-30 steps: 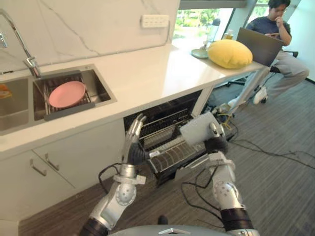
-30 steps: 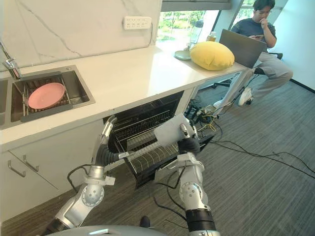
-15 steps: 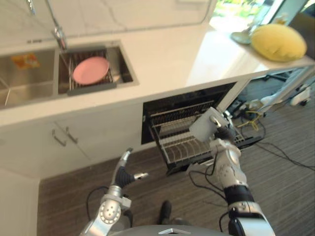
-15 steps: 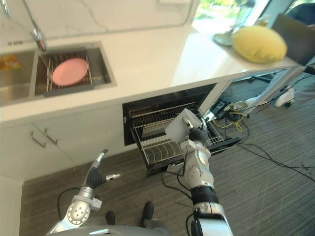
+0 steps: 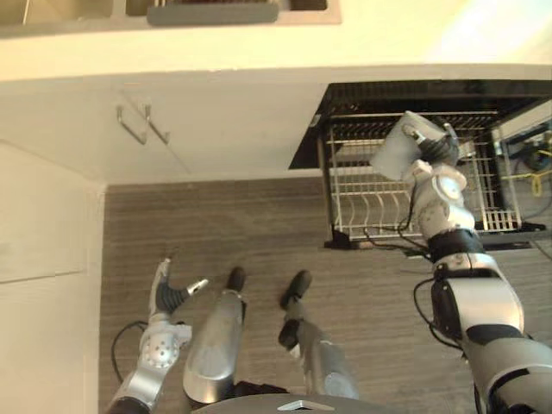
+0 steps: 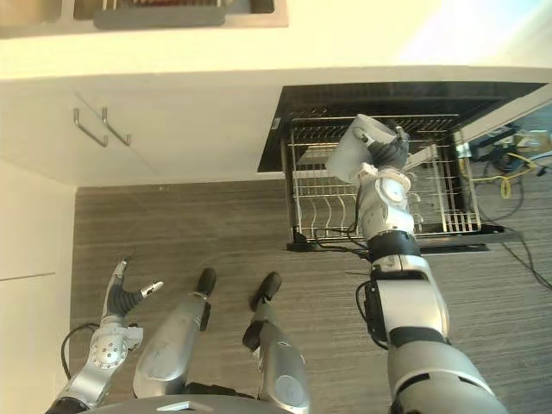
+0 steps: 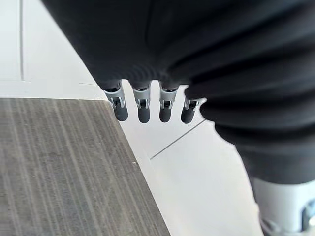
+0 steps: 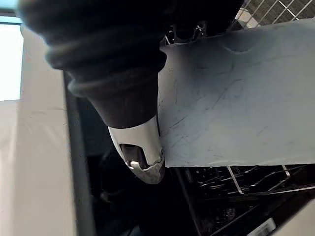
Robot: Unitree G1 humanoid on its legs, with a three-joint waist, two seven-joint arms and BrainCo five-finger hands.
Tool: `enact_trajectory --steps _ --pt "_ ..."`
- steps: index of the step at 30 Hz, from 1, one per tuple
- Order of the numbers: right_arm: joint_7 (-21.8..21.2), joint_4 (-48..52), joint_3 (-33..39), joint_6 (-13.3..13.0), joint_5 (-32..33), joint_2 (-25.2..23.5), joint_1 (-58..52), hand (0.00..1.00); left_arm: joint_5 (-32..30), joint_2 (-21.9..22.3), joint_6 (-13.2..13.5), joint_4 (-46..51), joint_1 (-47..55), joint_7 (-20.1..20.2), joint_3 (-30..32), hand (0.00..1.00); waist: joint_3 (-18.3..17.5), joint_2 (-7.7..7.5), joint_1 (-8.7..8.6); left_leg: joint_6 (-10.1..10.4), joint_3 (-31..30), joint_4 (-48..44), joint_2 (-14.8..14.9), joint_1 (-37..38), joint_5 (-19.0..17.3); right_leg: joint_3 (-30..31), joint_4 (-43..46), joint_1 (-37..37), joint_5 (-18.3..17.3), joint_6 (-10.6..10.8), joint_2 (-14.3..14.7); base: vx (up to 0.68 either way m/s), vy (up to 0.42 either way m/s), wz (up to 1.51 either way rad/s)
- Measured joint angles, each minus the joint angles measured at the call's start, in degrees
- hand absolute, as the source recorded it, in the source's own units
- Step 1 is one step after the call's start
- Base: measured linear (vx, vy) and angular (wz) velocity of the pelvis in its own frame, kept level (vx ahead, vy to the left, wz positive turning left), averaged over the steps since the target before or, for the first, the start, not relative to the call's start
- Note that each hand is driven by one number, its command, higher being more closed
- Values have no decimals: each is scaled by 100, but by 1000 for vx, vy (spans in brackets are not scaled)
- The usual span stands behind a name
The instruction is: Walk over to the sink, pick up the cup, carry it to the dishwasher, place the cup inside the dishwasher, then close the dishwasher door
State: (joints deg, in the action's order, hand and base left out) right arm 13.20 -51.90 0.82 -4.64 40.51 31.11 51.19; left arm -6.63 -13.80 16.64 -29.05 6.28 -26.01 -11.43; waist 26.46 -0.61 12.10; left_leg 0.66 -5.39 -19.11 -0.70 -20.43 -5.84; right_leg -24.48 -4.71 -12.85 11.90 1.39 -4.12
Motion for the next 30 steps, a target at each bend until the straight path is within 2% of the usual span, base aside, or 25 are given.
enact_trajectory --steps 4,6,12,14,20,23,26,27,30 --pt "-4 -363 -62 259 -270 256 376 100 179 198 0 -144 -11 4 -125 0 141 248 21 5 -103 85 -57 -205 125 -107 0 -222 64 -89 -50 9 28 11" --pt "-1 -572 -61 372 -336 367 539 100 275 209 5 -146 -11 -2 -199 0 182 321 53 9 -117 234 -92 -282 232 -127 1 -357 83 -113 -86 21 31 11" --pt "-13 -1039 -68 527 -742 684 1111 100 561 339 49 -187 -16 -19 -265 0 343 672 73 17 -163 245 -130 -587 309 -143 3 -659 131 -166 -117 15 26 3" --pt "-59 -1165 -146 594 -949 823 1316 100 659 363 68 -203 -22 -134 -349 0 375 800 91 12 -171 245 -145 -728 346 -147 3 -792 162 -164 -133 5 38 2" --pt "-478 -1234 -480 719 -1172 863 1496 100 659 356 97 -207 -31 -215 -459 0 384 915 125 15 -225 244 -173 -886 394 -192 4 -922 170 -165 -151 5 30 4" --pt "-710 -1228 -653 738 -1245 861 1620 100 658 358 141 -207 -33 -223 -473 0 380 922 191 19 -248 245 -175 -907 405 -223 4 -933 169 -167 -150 4 30 5" --pt "-881 -1229 -769 878 -1312 900 1777 100 659 357 146 -204 -42 -218 -481 0 379 923 220 19 -273 274 -188 -913 436 -266 4 -934 179 -185 -158 9 36 7" --pt "-948 -1228 -788 912 -1321 945 1781 0 659 356 142 -206 -44 -217 -483 0 379 923 219 21 -277 325 -197 -900 467 -286 4 -933 180 -186 -166 18 33 7" --pt "-1159 -1234 -968 1061 -1334 951 1831 0 657 356 84 -204 -56 -196 -488 0 379 923 213 37 -293 409 -198 -846 513 -286 5 -923 178 -205 -169 6 9 2"
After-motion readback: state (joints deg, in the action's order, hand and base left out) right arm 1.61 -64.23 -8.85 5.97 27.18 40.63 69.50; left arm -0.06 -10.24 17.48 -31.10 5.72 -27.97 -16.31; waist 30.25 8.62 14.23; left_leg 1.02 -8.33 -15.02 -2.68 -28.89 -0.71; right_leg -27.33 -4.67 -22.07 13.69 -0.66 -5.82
